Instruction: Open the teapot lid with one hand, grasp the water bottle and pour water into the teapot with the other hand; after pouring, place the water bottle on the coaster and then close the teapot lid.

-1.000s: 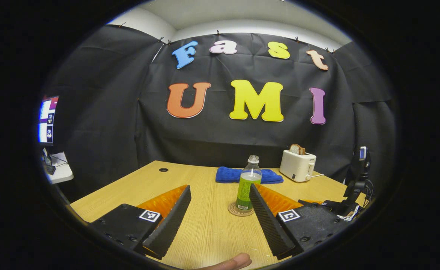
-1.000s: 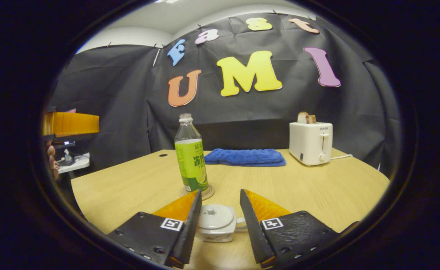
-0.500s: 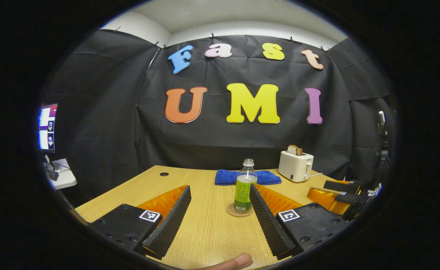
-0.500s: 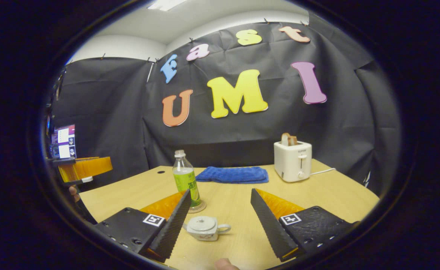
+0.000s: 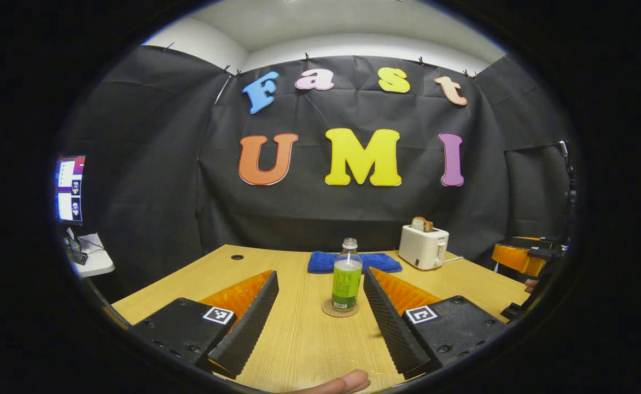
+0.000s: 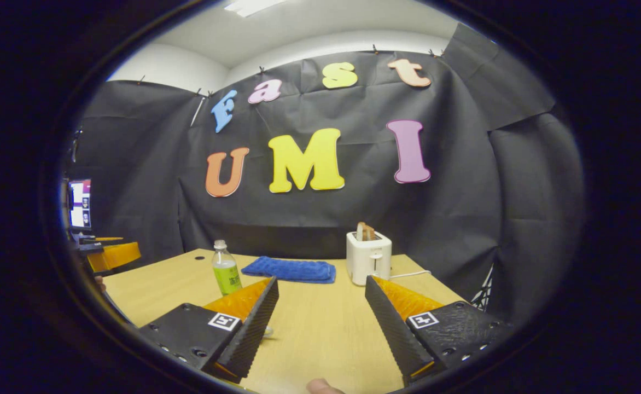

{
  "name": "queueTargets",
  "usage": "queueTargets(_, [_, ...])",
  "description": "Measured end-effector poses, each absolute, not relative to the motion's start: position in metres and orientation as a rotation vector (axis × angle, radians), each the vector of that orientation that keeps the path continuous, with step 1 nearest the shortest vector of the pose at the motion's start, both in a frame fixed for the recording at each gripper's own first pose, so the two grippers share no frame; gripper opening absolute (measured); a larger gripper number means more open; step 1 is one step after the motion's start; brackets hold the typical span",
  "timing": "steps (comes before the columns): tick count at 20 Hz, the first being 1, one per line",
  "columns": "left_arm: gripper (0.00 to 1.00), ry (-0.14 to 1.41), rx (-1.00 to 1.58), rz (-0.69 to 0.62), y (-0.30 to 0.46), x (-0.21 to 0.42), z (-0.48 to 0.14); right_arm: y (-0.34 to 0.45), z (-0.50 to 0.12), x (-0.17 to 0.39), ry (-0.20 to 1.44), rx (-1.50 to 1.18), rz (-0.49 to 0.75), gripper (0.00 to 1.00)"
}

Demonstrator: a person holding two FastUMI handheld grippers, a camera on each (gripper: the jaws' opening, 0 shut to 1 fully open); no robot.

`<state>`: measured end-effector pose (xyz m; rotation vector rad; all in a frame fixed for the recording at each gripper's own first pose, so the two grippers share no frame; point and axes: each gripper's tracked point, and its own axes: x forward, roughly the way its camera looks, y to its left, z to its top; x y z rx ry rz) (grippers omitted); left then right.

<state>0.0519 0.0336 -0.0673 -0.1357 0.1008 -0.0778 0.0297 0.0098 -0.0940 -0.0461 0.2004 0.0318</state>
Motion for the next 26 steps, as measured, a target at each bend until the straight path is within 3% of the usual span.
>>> queueTargets(23, [0.98, 0.116, -0.058, -0.020, 0.010, 0.061, -0.088, -0.004, -0.101, 0.021, 0.214, -0.093, 0.059, 0.95])
queueTargets(26, [0.98, 0.107, -0.062, -0.016, 0.010, 0.059, -0.085, -0.005, -0.101, 0.020, 0.210, -0.097, 0.060, 0.99])
